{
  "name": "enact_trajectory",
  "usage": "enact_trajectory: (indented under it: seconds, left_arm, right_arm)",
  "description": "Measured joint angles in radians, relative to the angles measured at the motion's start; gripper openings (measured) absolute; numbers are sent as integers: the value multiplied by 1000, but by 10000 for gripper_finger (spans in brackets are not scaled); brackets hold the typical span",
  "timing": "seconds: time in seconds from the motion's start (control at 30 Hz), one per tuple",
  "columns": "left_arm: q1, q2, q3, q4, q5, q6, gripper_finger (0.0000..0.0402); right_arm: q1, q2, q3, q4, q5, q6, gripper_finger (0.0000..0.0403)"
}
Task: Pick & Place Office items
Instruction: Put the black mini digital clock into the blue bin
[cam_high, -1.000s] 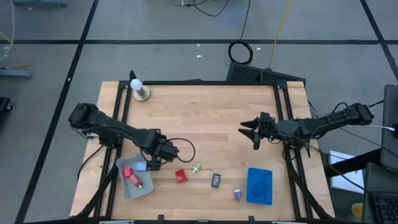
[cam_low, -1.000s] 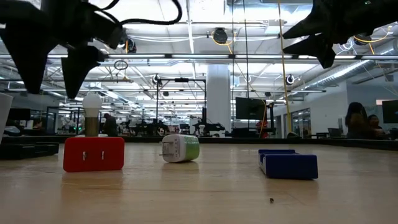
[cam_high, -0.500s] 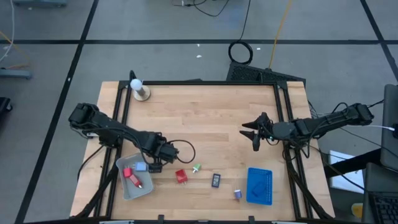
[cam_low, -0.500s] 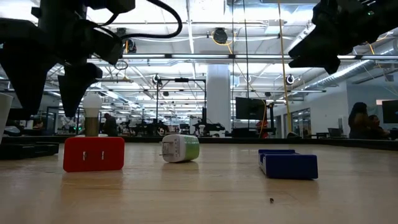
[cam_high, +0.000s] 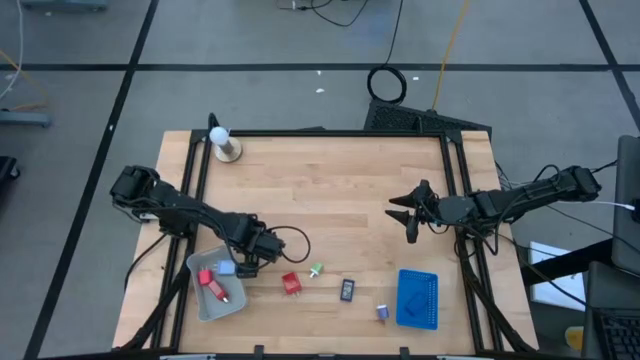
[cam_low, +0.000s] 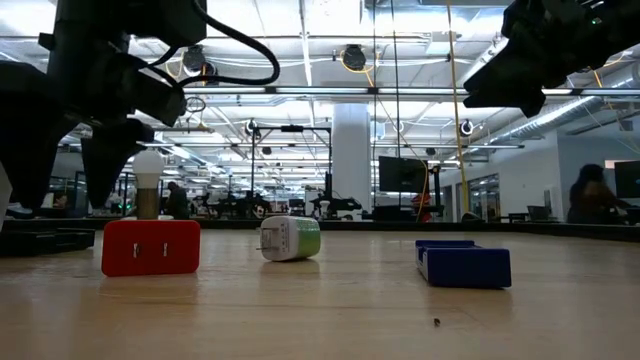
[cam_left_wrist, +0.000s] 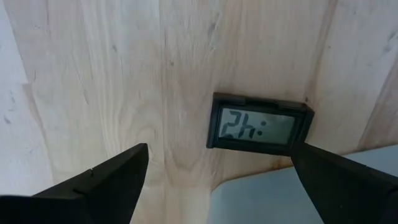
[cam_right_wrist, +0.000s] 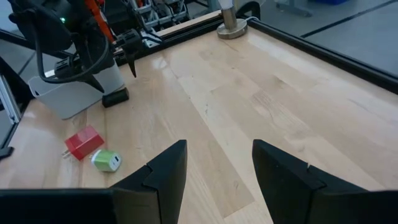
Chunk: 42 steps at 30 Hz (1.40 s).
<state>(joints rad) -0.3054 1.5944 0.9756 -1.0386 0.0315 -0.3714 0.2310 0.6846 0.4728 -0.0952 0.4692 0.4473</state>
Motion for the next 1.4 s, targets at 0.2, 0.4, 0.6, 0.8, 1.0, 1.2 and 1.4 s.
enact_trajectory:
  seconds: [0.2,0.4,0.6,0.8,1.0,1.2,1.4]
  left_arm:
    - [0,0,-9,41,-3,-4,395]
    - [-7,0,-9,73,-6,-9,395]
    - [-45,20,-9,82,-7,-35,394]
    - [-86,49,-9,102,-6,-57,395]
    - [-94,66,-8,106,1,-51,385]
    - [-94,66,-8,110,0,-50,378]
    - [-93,66,-8,110,-19,-49,396]
  right_arm:
    - [0,0,0,0,0,-15,173]
    - [0,0,0,0,0,-15,173]
    - [0,0,0,0,0,-15,173]
    - [0,0,0,6,0,-15,173]
    - [0,0,0,9,0,-15,173]
    - [0,0,0,11,-2,-14,173]
    - [0,0,0,11,-2,-11,173]
